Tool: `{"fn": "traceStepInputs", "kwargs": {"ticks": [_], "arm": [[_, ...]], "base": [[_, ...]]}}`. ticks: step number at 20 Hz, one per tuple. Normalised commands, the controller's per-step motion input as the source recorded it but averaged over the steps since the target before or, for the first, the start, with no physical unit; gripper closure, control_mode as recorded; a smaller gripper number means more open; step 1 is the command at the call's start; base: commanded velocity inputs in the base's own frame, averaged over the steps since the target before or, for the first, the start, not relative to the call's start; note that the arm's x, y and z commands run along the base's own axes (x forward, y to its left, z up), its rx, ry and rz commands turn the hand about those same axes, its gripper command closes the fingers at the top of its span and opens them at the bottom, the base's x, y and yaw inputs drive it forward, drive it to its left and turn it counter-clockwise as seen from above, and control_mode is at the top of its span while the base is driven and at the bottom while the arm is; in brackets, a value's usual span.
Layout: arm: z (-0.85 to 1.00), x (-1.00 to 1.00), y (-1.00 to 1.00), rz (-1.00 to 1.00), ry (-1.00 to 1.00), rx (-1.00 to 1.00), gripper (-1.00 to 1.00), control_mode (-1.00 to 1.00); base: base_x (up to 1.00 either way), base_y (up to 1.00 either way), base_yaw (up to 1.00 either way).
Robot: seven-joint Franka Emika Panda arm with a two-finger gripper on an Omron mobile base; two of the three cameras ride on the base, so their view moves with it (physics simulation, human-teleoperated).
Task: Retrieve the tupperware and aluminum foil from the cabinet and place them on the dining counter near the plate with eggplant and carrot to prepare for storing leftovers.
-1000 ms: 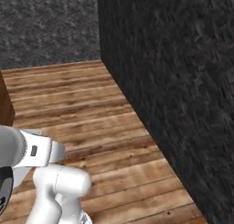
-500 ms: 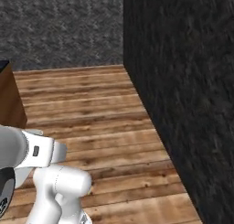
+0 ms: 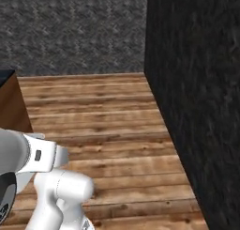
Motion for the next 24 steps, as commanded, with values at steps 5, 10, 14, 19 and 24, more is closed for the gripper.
{"fn": "traceStepInputs", "kwargs": {"ticks": [5, 10, 14, 19, 24], "arm": [[0.00, 0.00, 0.00, 0.00, 0.00, 0.00, 1.00, 1.00], [0.00, 0.00, 0.00, 0.00, 0.00, 0.00, 1.00, 1.00], [0.00, 0.00, 0.00, 0.00, 0.00, 0.00, 1.00, 1.00], [0.00, 0.00, 0.00, 0.00, 0.00, 0.00, 1.00, 1.00], [0.00, 0.00, 0.00, 0.00, 0.00, 0.00, 1.00, 1.00]], "base": [[1.00, 0.00, 0.16], [1.00, 0.00, 0.17], [1.00, -0.09, 0.19], [1.00, -0.11, 0.21], [1.00, -0.15, 0.27]]}}
